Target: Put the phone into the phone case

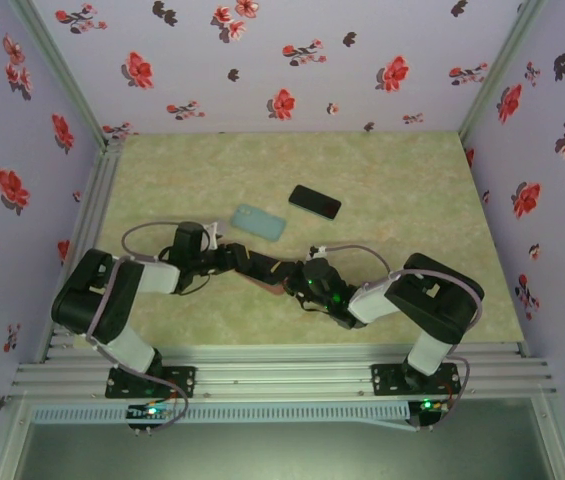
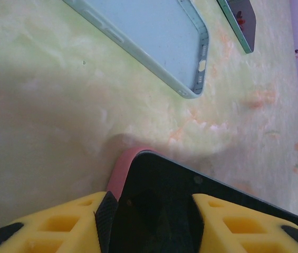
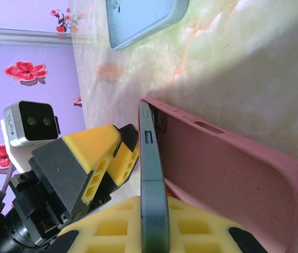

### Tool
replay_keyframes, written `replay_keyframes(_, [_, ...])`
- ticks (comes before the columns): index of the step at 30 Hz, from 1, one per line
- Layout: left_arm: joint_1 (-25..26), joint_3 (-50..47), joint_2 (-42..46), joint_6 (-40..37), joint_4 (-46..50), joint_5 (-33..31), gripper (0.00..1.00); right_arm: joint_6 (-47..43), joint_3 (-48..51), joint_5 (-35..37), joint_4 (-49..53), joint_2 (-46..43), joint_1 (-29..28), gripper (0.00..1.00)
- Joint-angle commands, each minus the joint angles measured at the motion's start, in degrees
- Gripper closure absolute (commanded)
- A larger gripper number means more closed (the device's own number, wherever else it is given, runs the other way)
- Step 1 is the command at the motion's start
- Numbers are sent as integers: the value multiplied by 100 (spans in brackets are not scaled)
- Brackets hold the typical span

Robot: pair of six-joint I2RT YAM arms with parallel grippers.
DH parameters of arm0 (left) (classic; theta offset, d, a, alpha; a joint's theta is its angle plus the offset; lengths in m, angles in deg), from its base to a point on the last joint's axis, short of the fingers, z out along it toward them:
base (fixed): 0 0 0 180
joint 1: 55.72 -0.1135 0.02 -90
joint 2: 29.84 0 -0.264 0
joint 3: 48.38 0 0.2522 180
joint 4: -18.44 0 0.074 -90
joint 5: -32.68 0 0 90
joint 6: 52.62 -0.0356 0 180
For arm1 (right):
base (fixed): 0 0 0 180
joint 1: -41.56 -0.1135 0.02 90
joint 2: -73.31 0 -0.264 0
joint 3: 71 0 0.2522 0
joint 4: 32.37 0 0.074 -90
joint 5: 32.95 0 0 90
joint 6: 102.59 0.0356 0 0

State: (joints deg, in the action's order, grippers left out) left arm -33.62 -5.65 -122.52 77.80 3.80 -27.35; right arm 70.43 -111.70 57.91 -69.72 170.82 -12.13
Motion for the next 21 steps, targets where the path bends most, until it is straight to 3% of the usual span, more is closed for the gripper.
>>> replay_keyframes(1, [255, -232, 100, 176, 503, 606, 55, -85, -144, 142, 678, 121, -36, 100])
replay_keyframes(13, [273, -476, 41, 386, -32, 587, 54, -315, -454, 81, 1543, -79, -44, 92])
replay_keyframes(21, [270, -567, -13, 485, -329, 597, 54, -456, -606, 125, 2128, -290, -40, 82])
